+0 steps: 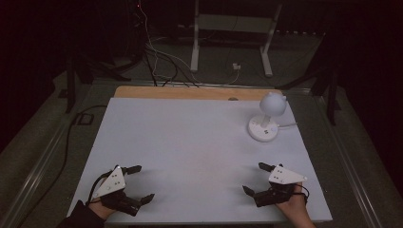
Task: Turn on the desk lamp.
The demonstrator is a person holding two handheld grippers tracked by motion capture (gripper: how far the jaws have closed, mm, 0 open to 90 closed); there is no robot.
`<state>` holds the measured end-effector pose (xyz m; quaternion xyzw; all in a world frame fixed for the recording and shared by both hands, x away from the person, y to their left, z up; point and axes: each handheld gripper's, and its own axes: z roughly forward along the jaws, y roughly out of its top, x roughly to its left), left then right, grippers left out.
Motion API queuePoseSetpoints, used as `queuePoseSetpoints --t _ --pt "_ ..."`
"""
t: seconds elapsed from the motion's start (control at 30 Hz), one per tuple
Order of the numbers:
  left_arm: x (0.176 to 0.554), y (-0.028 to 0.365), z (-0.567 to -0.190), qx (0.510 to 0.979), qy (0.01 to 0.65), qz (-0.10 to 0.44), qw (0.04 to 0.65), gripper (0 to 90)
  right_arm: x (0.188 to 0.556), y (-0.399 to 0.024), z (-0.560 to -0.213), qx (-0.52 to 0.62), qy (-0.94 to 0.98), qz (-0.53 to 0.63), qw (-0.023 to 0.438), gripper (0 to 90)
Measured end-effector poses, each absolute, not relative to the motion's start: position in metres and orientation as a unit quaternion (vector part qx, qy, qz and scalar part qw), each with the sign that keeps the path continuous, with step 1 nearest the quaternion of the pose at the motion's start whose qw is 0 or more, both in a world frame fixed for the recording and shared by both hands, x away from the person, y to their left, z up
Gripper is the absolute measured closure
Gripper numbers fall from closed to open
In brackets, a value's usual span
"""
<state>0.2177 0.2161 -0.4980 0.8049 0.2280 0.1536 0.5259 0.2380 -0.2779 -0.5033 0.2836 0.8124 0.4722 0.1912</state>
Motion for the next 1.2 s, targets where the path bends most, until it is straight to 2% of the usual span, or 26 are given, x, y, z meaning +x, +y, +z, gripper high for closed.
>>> queuePoseSetpoints --t 0.67,1.2 --pt "0.219 0.216 -0.495 0.792 0.234 0.146 0.545 0.2 0.233 -0.273 -0.505 0.287 0.815 0.453 0.220 0.0" --pt "0.216 0.215 -0.495 0.794 0.227 0.130 0.548 0.2 0.230 -0.266 -0.498 0.286 0.829 0.434 0.206 0.0"
